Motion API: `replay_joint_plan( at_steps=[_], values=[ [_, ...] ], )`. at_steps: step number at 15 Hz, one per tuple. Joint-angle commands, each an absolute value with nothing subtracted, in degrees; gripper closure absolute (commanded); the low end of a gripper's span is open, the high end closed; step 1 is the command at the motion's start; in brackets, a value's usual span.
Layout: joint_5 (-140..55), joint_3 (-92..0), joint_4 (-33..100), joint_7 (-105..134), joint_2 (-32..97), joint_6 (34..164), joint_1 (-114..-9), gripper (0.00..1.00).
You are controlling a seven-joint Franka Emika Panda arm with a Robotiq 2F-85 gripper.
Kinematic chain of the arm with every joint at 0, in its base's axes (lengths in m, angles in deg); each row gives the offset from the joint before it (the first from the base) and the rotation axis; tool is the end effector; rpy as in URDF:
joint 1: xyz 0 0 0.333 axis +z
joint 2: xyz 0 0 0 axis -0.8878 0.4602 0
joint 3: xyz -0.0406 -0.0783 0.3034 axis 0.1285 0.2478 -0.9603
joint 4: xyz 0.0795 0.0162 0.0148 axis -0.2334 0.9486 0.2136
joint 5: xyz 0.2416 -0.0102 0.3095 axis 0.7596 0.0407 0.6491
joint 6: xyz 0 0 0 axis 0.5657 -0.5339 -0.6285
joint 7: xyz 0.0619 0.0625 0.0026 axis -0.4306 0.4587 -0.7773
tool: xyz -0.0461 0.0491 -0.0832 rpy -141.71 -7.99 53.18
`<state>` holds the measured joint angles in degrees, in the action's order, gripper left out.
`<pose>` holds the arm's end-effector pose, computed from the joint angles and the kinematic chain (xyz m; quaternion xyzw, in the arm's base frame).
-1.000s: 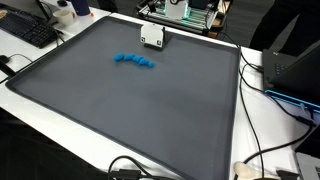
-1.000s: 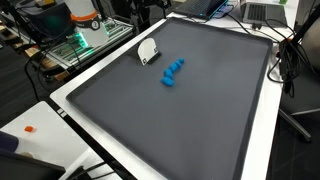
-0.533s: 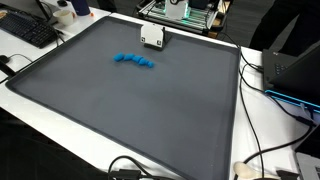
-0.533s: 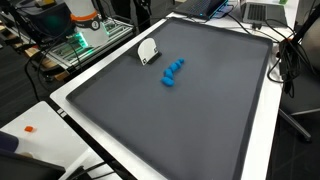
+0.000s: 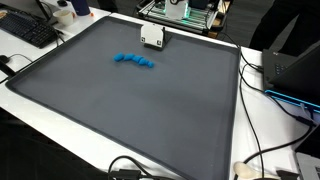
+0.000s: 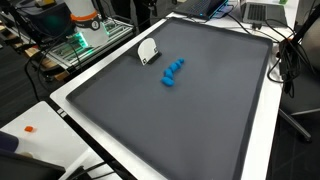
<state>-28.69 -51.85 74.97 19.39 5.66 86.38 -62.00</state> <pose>0.4743 0.0293 0.4077 -0.9910 0.1097 0.0197 0.0739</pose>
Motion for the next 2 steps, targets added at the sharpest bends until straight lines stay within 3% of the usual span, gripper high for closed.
replay_joint_plan(
  at_steps=[1, 2],
  values=[
    [-28.84, -51.68, 74.72, 19.07, 5.86, 86.26, -61.84, 0.00],
    [-28.87, -51.68, 74.62, 18.95, 5.98, 86.26, -61.83, 0.00]
  ],
)
